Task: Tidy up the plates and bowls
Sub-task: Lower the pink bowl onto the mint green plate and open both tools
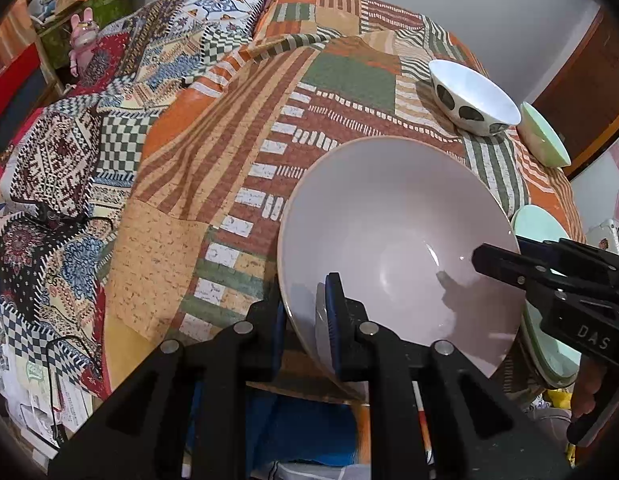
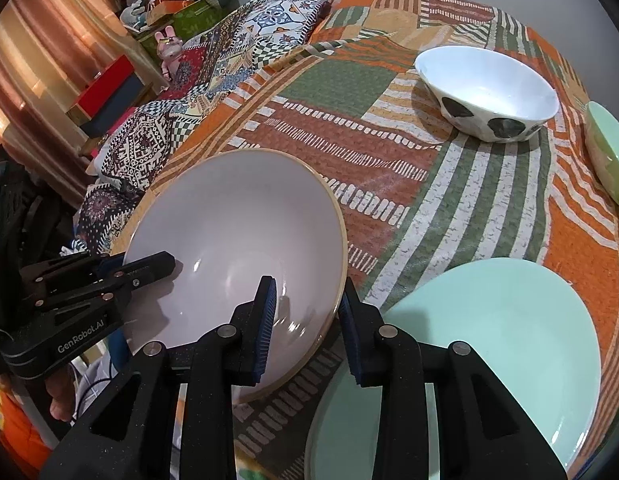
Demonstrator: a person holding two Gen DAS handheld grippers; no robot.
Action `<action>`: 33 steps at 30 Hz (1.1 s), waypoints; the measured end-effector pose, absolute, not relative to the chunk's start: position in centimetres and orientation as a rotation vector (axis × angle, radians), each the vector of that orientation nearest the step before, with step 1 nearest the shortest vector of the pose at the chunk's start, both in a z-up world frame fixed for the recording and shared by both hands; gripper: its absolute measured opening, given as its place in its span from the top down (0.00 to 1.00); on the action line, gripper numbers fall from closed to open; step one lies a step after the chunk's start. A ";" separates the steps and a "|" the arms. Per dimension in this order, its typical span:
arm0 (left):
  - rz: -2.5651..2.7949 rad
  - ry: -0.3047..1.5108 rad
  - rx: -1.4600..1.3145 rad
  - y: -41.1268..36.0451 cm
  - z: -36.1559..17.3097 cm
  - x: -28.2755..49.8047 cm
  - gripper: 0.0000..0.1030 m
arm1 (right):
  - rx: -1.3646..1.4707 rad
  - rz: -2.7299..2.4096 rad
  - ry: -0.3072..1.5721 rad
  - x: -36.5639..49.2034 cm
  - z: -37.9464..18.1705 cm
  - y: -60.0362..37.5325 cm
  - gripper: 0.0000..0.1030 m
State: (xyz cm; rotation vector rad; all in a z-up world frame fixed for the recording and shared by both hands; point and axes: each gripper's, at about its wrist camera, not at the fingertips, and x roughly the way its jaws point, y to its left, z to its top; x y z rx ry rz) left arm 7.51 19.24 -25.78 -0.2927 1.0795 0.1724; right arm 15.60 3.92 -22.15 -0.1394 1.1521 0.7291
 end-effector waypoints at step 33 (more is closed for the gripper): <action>0.114 0.780 -0.133 13.4 -12.4 10.8 0.42 | 0.008 0.625 0.875 17.2 -13.4 -5.1 0.50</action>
